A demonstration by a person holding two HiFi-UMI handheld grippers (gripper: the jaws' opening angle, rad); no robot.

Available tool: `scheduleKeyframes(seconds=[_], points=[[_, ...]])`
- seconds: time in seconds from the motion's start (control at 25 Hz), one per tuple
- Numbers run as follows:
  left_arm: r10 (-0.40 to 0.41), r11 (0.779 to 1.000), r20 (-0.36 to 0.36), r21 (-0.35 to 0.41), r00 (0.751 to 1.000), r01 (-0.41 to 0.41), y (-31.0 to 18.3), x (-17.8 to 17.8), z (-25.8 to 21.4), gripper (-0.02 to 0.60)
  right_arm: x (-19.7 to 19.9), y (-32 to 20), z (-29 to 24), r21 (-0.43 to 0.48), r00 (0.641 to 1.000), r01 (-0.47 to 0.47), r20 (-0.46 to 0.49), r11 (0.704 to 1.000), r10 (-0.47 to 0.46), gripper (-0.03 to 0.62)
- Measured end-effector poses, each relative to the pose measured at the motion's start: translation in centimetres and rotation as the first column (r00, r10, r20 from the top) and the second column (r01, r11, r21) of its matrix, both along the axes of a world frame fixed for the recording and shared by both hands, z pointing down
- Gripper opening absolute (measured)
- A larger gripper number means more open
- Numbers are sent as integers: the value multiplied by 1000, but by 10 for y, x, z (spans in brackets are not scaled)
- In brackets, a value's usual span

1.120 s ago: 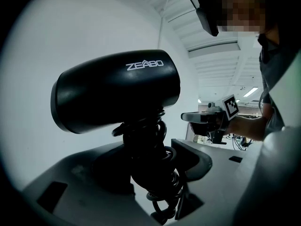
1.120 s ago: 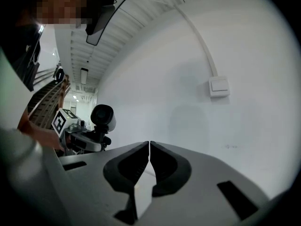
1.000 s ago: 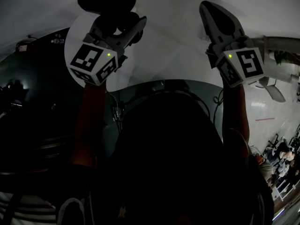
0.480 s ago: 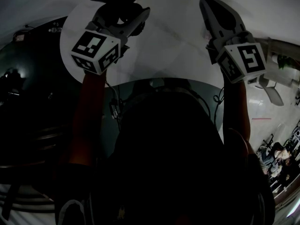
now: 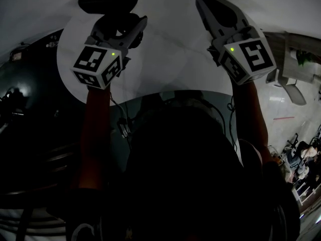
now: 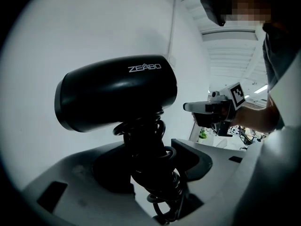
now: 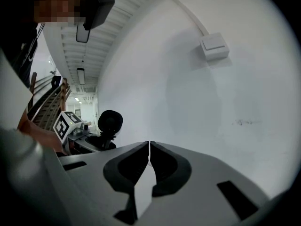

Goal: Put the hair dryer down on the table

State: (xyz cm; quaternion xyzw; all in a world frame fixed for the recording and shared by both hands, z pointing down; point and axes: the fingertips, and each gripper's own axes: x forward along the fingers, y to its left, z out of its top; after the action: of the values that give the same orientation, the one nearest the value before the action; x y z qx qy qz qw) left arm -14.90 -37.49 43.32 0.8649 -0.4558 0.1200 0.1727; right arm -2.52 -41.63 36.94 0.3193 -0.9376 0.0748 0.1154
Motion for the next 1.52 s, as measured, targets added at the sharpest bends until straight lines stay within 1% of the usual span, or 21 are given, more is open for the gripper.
scheduleKeyframes(seconds=[0.4,0.84,1.28,1.52], points=[[-16,996,23,-93,1000,18,-13,-4,43,236,-4,-17,26,-36,1000,-8,-7,999,8,9],[-44,978,21,-201,999,47,-34,-5,101,236,-6,-33,63,-102,1000,-9,-13,995,8,10],[-58,965,7,-257,998,58,-49,-2,137,236,-7,-43,90,-141,1000,-6,-29,990,2,9],[-57,955,14,-292,998,59,-51,2,161,236,-5,-46,103,-155,999,-9,-35,988,4,9]])
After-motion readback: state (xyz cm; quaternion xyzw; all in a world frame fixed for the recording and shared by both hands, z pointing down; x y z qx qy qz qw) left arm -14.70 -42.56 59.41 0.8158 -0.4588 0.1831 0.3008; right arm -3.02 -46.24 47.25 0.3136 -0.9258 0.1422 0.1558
